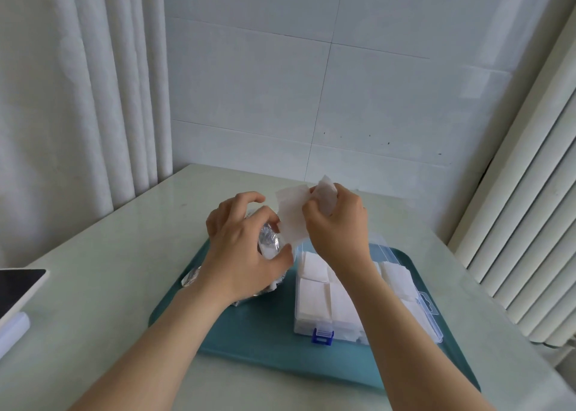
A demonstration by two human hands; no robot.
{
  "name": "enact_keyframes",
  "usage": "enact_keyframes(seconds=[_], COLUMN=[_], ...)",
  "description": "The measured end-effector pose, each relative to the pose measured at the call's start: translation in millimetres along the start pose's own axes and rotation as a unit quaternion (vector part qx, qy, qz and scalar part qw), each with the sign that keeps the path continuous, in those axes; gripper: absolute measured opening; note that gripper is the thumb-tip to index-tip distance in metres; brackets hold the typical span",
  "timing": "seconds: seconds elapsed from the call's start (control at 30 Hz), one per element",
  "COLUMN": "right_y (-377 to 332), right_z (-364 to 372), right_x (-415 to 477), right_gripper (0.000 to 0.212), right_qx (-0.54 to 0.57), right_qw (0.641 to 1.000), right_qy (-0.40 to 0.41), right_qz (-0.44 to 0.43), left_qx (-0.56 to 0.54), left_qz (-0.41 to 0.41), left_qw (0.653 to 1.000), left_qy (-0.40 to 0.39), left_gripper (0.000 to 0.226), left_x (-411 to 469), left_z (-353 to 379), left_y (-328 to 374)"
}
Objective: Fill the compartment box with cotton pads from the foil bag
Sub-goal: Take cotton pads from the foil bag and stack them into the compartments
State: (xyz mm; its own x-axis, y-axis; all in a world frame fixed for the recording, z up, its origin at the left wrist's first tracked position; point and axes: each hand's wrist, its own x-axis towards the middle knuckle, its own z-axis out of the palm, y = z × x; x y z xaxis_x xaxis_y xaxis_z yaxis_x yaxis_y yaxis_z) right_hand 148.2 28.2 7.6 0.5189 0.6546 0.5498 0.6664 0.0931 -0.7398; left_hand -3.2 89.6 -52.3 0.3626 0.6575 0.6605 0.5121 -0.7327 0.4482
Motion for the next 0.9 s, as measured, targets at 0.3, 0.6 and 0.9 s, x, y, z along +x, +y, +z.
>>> enact_keyframes(seconds=[0.3,0.6,0.9], right_y=[17,21,33], right_z=[-43,-67,-74], right_x=[-15,-38,-47], right_gripper=[0.016,0.011,0.020], right_qx=[0.057,0.235,0.279], right_qw=[0.998,0.965,0.936], right_qy=[-0.019,-0.084,-0.167], right_qz=[0.030,0.075,0.137], left_qx=[-0.075,-0.343,-0.475], left_qz=[0.010,-0.116,-0.188], left_qw=[0.993,0.930,0.853], left_qy=[0.085,-0.068,-0.102], left_gripper=[0.036,0.076,0.021], left_x=[-1,-10,-12], left_z=[1,0,4], left_y=[24,72,78])
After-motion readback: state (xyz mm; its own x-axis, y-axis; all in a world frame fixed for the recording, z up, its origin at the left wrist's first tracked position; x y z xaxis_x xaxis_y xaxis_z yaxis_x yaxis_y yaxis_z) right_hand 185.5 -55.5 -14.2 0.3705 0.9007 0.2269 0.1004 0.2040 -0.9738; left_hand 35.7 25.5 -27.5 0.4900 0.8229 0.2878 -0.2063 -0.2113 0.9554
